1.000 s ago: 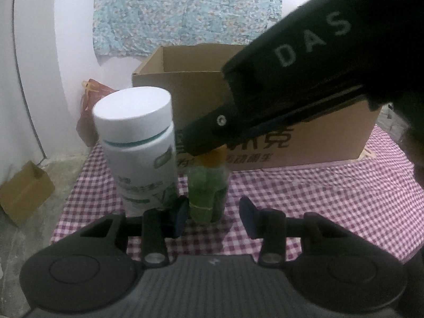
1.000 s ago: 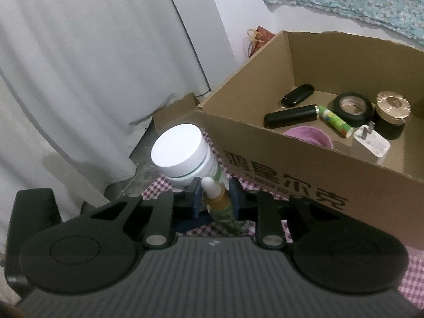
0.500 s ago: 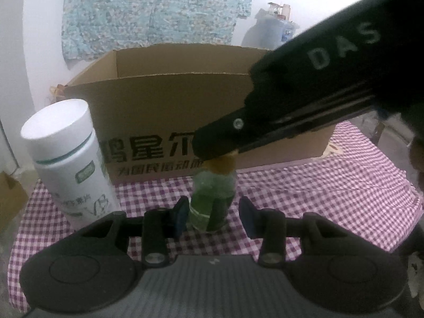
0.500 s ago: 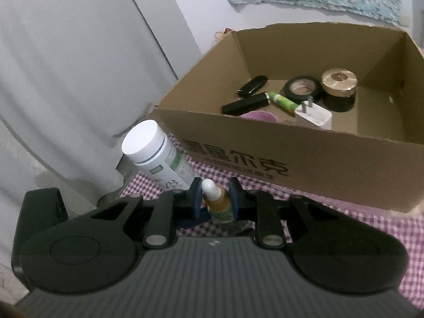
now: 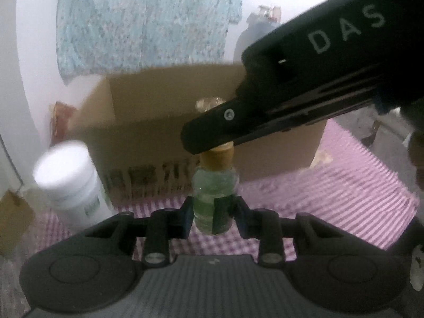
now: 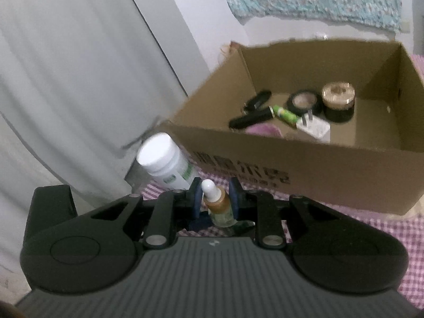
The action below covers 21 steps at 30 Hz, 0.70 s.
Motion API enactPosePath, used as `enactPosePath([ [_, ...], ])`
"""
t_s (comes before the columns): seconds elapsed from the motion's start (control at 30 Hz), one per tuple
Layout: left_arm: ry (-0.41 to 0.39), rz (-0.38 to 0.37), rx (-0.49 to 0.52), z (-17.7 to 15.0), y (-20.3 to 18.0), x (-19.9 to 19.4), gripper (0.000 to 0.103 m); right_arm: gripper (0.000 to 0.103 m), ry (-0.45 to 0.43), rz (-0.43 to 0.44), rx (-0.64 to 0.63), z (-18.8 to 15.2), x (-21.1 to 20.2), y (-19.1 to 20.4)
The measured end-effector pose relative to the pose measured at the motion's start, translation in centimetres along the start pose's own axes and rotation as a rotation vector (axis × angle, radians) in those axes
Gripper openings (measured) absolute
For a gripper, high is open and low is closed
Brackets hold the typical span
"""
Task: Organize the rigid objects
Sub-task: 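Carry the green dropper bottle into the box and open the right gripper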
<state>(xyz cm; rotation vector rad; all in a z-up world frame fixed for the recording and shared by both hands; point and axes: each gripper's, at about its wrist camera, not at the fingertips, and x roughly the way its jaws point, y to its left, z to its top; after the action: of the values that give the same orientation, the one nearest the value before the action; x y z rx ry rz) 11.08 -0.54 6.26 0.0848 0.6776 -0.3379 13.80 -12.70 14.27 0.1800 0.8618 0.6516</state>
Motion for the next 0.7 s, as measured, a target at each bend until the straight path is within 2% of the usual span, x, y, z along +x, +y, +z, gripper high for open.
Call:
enactPosePath([
  [0.13,-0.073,-0.018,0.006,3.3,-0.5,-2.1,0.033,0.020,-0.080,0.027,-0.039,1.9,-3.0,0.7],
  [0.27,-0.098,-0.054,0.014,7.4,-1.2,-1.6,0.033,0.020,-0.150,0.027,-0.086,4.6,-5.6,0.5],
  [0.37,-0.076,-0.122,-0.017,10.7,-1.2,0.3,0.033,0.020,-0.181,0.008,-0.097,6.7,-6.7,-0.8],
  [0.5,-0.003,-0.173,-0.045,14.2,-1.4,5.1,0.033,0.021,-0.178,-0.033,-0.059,9.8,-6.6,-4.7],
  [0.7,0.125,-0.183,-0.062,16.4,-1.6,12.3,0.033,0.021,-0.124,-0.065,0.029,12.7,-3.7,-12.5],
])
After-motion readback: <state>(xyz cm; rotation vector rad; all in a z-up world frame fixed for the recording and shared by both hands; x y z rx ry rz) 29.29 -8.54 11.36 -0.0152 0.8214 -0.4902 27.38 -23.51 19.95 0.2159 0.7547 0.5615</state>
